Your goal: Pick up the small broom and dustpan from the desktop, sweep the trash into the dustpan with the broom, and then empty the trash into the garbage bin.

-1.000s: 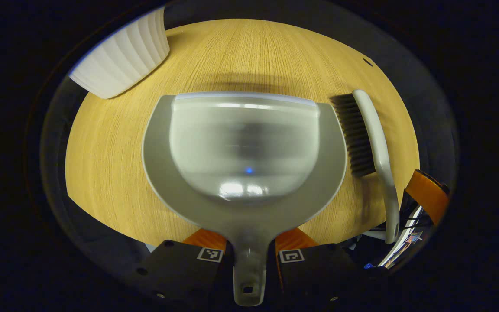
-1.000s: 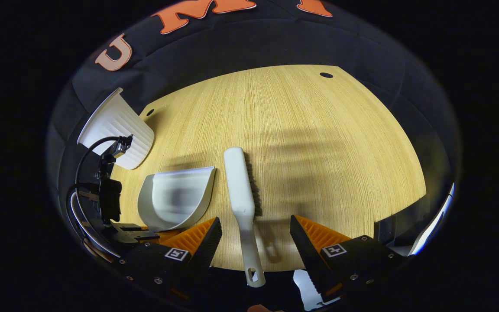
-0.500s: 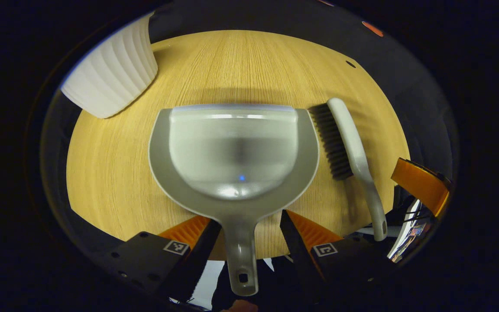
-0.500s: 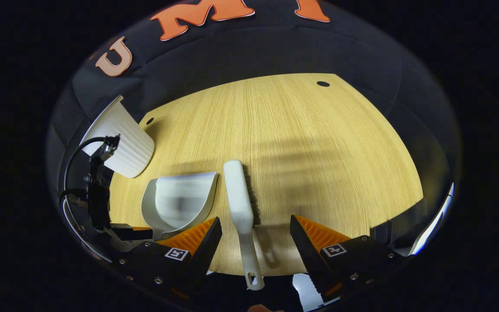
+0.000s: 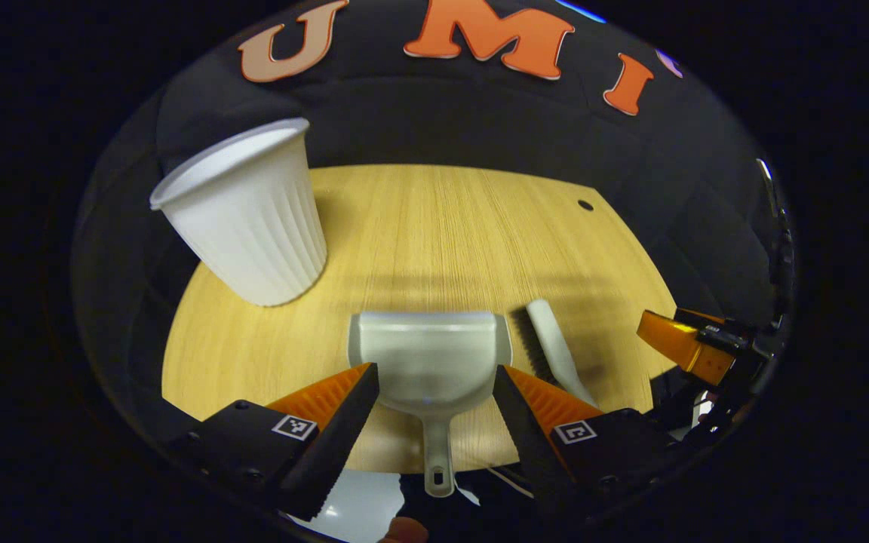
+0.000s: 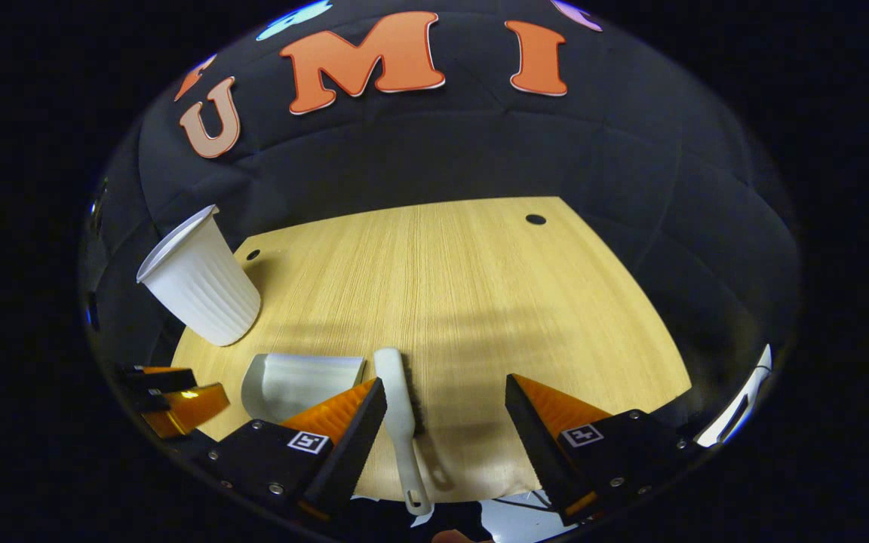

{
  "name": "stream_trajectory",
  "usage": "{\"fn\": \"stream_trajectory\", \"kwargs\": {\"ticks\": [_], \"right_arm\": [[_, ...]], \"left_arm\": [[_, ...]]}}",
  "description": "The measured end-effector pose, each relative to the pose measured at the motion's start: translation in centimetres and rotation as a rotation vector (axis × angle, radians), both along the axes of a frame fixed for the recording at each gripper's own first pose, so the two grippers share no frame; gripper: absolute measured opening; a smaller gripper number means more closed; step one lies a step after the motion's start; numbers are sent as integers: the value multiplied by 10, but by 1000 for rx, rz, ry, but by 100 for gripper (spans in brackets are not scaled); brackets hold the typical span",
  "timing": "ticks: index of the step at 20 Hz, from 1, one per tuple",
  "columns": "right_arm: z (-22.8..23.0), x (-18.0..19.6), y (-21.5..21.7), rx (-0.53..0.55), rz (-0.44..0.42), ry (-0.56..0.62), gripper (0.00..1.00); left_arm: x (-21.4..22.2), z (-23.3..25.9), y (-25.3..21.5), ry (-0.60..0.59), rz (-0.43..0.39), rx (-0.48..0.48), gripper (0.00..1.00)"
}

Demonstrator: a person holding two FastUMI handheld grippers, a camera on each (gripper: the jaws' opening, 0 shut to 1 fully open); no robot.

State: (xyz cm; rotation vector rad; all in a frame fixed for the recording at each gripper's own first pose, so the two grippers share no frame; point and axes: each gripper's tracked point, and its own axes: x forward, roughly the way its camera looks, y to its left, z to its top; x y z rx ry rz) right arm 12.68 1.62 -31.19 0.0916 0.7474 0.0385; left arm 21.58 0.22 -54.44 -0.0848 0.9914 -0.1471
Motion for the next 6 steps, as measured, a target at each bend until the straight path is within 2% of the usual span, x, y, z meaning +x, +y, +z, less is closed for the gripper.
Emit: {"fn": "stream_trajectory", "kwargs": {"ticks": [3,6], "right_arm": [[24,2,2,2,-2,-42,96],[51,5,-1,-26,-2,-112,96]], "left_arm": [[16,10,1,-198,51,59,98],[29,24,1,-338,92,66,97]]}}
